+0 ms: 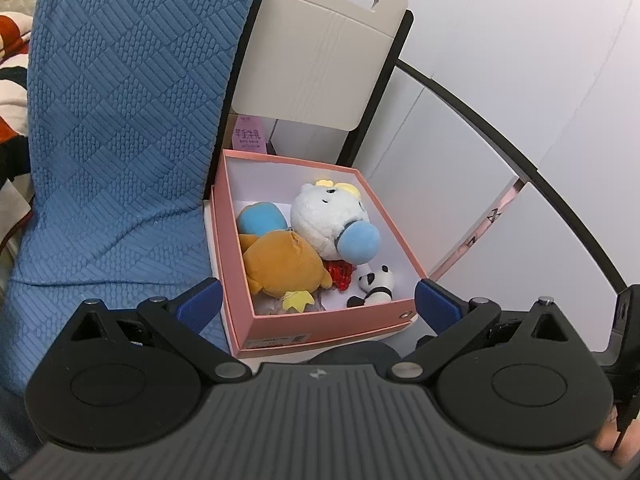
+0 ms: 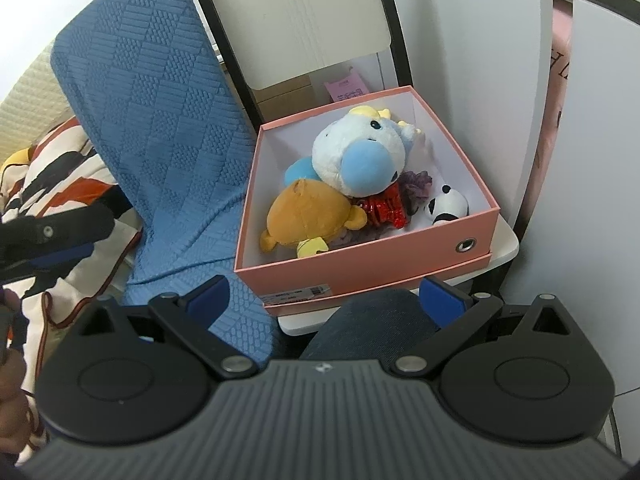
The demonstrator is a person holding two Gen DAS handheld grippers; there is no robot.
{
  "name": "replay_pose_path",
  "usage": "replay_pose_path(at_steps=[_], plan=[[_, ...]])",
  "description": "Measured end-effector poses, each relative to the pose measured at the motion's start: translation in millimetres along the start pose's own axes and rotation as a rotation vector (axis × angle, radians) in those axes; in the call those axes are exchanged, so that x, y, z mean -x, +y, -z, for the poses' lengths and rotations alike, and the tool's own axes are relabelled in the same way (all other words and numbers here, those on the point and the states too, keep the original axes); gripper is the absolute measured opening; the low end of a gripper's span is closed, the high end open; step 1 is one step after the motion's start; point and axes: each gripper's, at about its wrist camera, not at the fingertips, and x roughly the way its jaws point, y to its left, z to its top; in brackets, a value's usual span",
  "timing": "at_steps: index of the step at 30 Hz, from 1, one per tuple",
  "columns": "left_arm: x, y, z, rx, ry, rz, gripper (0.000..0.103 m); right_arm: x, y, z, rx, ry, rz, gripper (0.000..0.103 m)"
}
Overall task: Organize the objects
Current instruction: 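Withdraw both open tools back from the filled pink box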
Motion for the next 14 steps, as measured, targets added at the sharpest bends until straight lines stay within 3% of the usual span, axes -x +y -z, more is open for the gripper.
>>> replay_pose_path(at_steps=[14], plan=[[0.3,-0.5,1.8,-0.011,0.007,-0.005,0.103,-3.5,-2.6,2.2,-0.005,0.013,0.009,0.103]])
